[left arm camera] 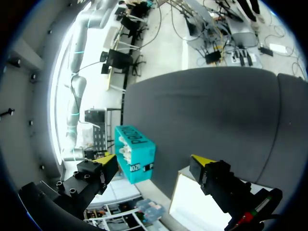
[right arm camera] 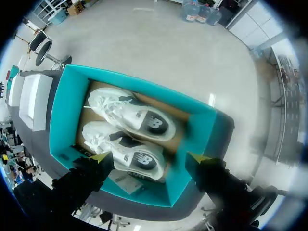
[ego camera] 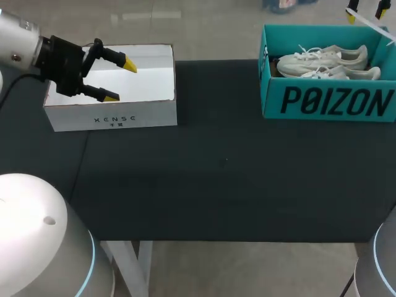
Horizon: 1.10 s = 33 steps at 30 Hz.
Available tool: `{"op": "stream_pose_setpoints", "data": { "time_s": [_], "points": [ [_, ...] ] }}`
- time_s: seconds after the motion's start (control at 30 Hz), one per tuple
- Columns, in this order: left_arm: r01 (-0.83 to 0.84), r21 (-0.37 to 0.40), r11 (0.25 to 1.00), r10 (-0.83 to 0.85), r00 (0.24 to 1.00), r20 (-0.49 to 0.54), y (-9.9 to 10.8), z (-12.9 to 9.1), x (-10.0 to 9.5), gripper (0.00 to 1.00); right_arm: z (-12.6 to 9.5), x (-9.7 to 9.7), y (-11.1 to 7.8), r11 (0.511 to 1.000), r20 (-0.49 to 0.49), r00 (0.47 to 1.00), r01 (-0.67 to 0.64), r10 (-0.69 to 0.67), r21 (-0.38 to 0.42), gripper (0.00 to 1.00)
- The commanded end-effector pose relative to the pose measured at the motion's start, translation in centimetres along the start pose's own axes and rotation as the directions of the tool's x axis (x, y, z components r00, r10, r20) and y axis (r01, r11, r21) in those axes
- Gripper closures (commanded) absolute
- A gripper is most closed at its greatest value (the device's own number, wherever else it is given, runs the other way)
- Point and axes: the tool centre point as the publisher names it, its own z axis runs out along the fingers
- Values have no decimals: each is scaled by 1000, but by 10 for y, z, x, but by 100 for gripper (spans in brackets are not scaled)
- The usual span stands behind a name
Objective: Take the shoe out of the shoebox, open the shoe tongue, remove and reinsert the insole, then place the shoe into the shoebox
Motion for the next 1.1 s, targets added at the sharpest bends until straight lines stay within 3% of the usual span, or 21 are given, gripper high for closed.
{"op": "stream_pose_setpoints", "data": {
  "time_s": [0.03, 0.8, 0.9, 0.97, 1.1],
  "points": [
    [0, 0, 1000, 0, 1000, -4, 0, 0, 0, 0, 0, 3, -7, 1000, 9, 1000, -1, 1, -17, 0],
    [0, 0, 1000, 0, 1000, -4, 0, 0, 0, 0, 0, 3, -7, 1000, 9, 1000, -1, 1, -17, 0],
    [73, -61, 995, -73, 997, 0, 3, 7, -4, 0, 0, 3, -7, 1000, 9, 1000, -1, 1, -17, 0],
    [154, -141, 978, -152, 988, 25, 5, 9, -10, 0, 0, 3, -7, 1000, 9, 1000, -1, 1, -17, 0],
    [324, -257, 911, -311, 946, 92, 11, 7, -21, 0, -1, 3, -10, 1000, 12, 1000, -5, 5, -17, 0]
  ]
}}
